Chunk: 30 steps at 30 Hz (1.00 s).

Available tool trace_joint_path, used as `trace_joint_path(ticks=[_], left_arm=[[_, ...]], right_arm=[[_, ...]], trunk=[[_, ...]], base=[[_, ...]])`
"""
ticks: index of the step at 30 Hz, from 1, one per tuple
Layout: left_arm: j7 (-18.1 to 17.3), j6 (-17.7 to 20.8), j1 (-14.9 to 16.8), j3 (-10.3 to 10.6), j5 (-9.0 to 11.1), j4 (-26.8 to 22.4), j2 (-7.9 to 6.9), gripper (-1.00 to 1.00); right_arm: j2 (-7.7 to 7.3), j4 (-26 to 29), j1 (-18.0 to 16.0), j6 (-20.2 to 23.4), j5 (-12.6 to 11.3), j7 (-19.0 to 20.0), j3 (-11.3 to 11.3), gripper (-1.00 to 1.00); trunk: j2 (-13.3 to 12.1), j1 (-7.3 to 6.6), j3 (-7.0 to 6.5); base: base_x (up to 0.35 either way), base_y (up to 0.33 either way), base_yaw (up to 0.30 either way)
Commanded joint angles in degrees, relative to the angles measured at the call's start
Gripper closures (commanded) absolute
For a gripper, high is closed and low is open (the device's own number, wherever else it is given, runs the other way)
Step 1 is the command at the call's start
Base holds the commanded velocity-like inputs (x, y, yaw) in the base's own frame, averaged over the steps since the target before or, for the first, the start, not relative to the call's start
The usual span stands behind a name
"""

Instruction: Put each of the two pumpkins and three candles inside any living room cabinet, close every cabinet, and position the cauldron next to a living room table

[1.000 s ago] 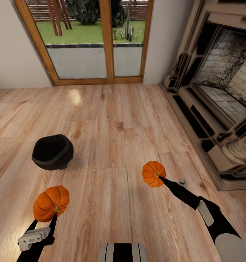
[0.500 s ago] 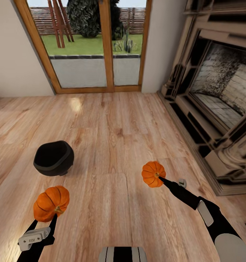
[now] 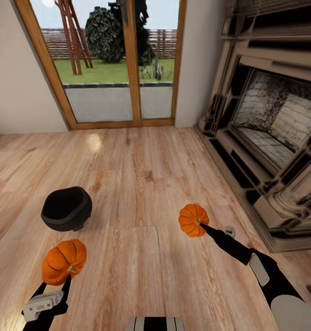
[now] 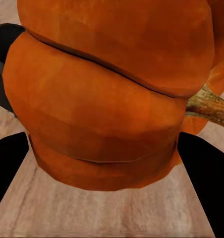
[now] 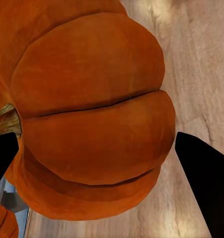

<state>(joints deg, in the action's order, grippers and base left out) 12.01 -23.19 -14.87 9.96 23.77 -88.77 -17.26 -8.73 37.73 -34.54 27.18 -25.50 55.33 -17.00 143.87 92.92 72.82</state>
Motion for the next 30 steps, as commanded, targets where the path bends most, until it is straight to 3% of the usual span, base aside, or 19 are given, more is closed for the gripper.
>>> trace_joint_path(ticks=[1, 11, 18, 23, 30], left_arm=[[0.5, -0.2, 0.0, 0.2, 0.0, 0.5, -0.07, 1.0], [0.6, -0.3, 0.1, 0.1, -0.1, 4.3, -0.06, 1.0], [0.9, -0.3, 1.0, 0.2, 0.1, 10.3, 0.26, 1.0], [1.0, -0.3, 2.0, 0.1, 0.1, 14.8, 1.32, 1.0], [1.8, -0.4, 2.2, 0.0, 0.2, 15.3, 1.6, 1.0]], right_arm=[[0.0, 0.0, 0.0, 0.4, -0.3, 0.0, -0.1, 1.0], [0.19, -0.1, 0.0, 0.4, -0.3, 0.1, -0.1, 1.0], [0.33, -0.1, 0.0, 0.4, -0.3, 0.0, 0.0, 1.0], [0.43, -0.1, 0.0, 0.4, -0.2, 0.0, 0.0, 1.0], [0.46, -0.1, 0.0, 0.4, -0.2, 0.0, 0.0, 1.0]], trunk=[[0.0, -0.03, -0.2], [-0.1, -0.29, -2.41], [-0.2, -0.47, -3.97], [-0.2, -0.47, -3.97], [-0.2, -0.5, -4.19]], base=[[0.0, 0.0, 0.0], [0.0, 0.0, 0.0], [0.0, 0.0, 0.0], [0.0, 0.0, 0.0], [0.0, 0.0, 0.0]])
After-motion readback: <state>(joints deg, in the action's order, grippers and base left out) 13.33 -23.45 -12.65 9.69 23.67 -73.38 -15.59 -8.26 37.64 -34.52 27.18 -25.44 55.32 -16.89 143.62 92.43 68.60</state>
